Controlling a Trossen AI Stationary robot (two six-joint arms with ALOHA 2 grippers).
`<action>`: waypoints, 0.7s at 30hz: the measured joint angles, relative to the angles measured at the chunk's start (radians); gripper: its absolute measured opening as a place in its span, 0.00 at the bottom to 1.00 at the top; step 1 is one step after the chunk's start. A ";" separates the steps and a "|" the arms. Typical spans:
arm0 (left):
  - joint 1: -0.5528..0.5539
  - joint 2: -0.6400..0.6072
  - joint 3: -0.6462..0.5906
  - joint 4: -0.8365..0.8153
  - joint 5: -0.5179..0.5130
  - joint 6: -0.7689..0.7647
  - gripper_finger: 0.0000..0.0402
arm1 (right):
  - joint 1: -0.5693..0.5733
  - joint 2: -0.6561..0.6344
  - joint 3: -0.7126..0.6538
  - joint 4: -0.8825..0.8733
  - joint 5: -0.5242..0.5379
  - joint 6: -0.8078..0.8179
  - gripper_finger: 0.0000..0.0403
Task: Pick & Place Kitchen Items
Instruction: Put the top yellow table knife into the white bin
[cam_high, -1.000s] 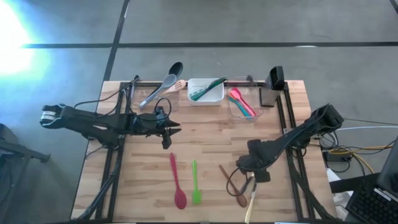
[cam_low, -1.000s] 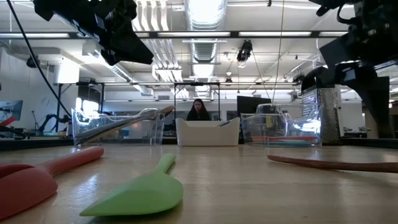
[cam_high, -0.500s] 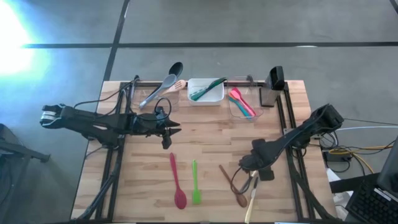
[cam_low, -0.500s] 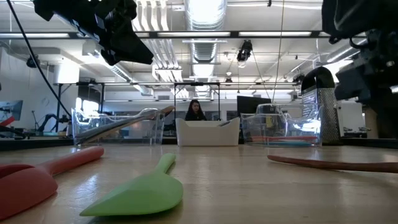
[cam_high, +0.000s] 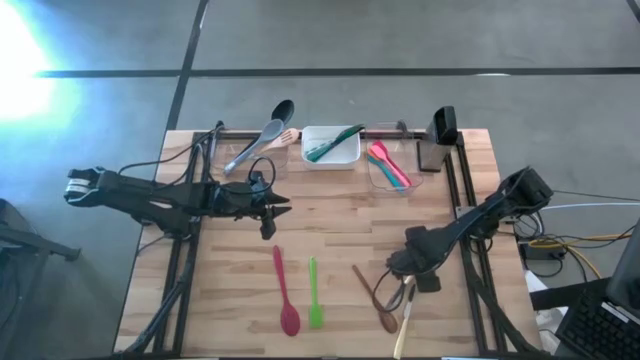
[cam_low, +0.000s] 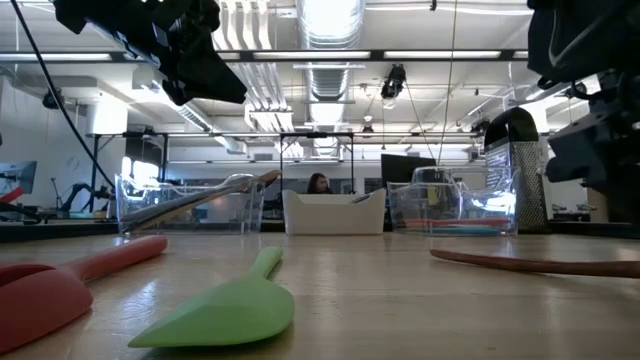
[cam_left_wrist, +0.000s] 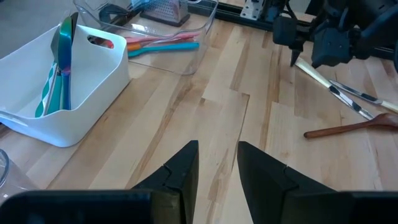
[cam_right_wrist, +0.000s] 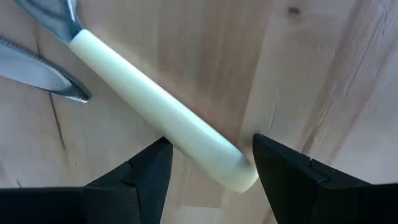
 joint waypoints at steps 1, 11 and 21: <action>0.000 0.000 0.000 0.000 0.000 0.000 0.28 | 0.000 0.007 0.001 -0.001 0.002 0.006 0.53; 0.000 0.000 0.000 0.000 0.000 0.000 0.28 | 0.002 0.056 0.004 -0.001 -0.001 0.029 0.34; 0.000 0.000 0.000 0.000 0.000 0.000 0.28 | 0.002 0.056 0.002 0.001 -0.009 0.051 0.17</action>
